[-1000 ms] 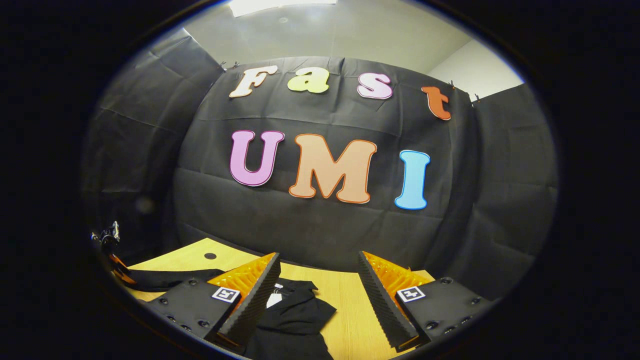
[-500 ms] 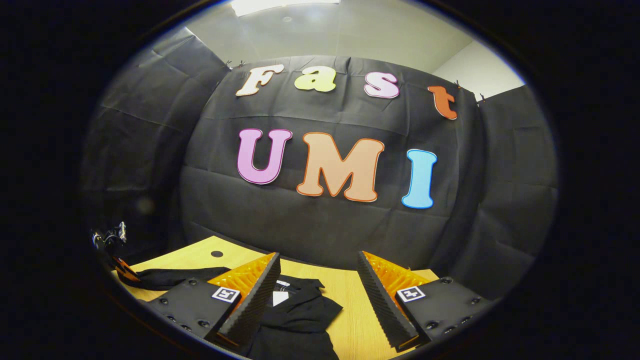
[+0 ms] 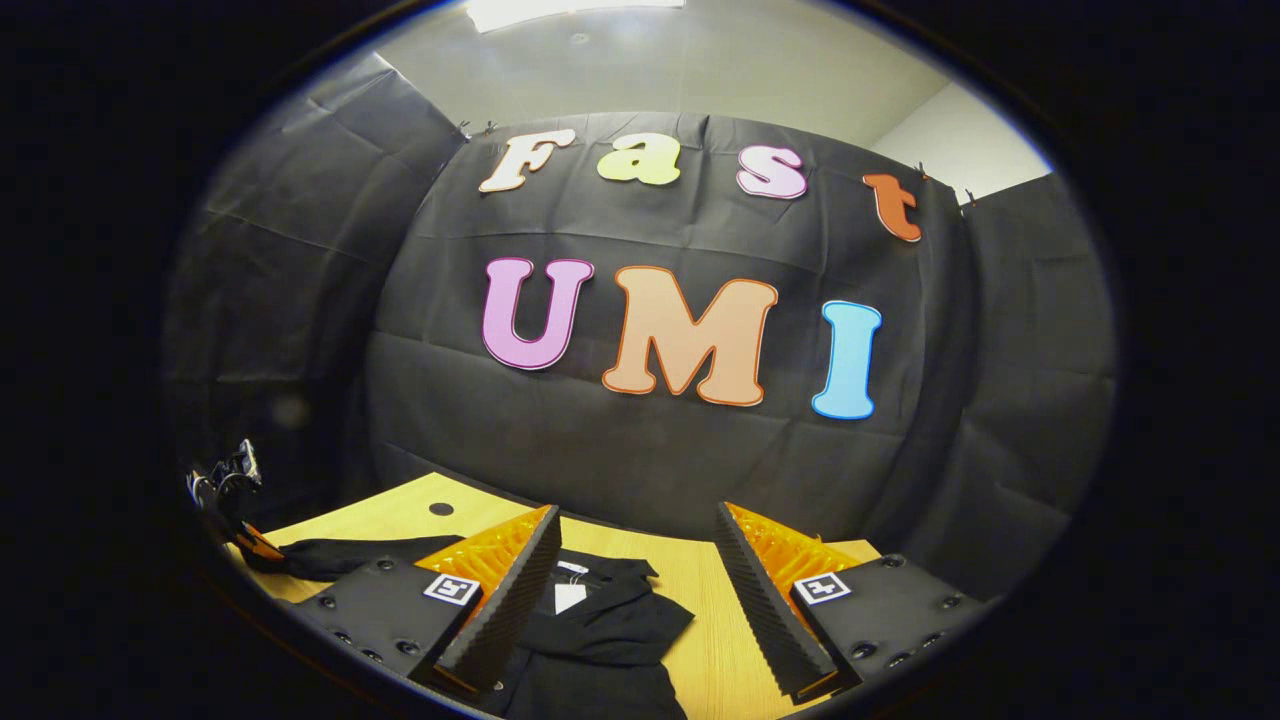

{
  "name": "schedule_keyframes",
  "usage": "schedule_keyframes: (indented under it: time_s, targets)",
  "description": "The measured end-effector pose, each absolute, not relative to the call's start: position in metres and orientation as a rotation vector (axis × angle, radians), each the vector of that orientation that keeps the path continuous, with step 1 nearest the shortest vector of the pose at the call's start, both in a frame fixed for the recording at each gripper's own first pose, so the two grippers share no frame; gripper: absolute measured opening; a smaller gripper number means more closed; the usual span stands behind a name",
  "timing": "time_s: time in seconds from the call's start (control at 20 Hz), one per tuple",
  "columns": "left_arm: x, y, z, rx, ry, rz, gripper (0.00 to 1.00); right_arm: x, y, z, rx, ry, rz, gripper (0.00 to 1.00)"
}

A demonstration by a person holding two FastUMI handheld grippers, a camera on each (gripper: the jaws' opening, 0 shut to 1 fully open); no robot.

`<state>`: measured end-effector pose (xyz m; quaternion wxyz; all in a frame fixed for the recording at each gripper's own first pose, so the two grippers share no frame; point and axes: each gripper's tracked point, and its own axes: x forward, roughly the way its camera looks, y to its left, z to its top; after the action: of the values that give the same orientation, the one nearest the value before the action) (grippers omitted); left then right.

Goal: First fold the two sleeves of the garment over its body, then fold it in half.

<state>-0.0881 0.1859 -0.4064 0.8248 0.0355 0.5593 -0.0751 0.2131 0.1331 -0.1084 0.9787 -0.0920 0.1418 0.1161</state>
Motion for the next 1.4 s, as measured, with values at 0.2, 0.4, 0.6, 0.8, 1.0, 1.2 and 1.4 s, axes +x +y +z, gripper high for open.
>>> schedule_keyframes:
  time_s: [0.2, 0.4, 0.6, 0.8, 1.0, 1.2, 1.4]
  targets:
    - [-0.053, 0.17, -0.37, 0.048, 1.104, -0.167, 0.0, 0.211, 0.13, -0.104, -0.197, 0.274, 0.243, 1.0]
    - [-0.015, 0.154, -0.329, 0.065, 1.013, -0.166, 0.0, 0.217, 0.119, -0.098, -0.178, 0.274, 0.251, 1.0]
    - [0.023, 0.119, -0.292, 0.105, 0.946, -0.205, 0.0, 0.218, 0.106, -0.096, -0.164, 0.266, 0.261, 0.95]
    - [0.057, 0.07, -0.266, 0.101, 0.877, -0.263, 0.0, 0.219, 0.088, -0.099, -0.147, 0.272, 0.264, 0.98]
    - [0.086, 0.017, -0.254, 0.101, 0.838, -0.326, 0.0, 0.223, 0.062, -0.101, -0.136, 0.277, 0.25, 1.0]
    - [0.115, -0.023, -0.248, 0.131, 0.81, -0.363, 0.0, 0.227, 0.029, -0.102, -0.112, 0.285, 0.22, 0.98]
    - [0.135, -0.066, -0.253, 0.16, 0.821, -0.412, 0.0, 0.214, 0.001, -0.101, -0.096, 0.293, 0.191, 0.98]
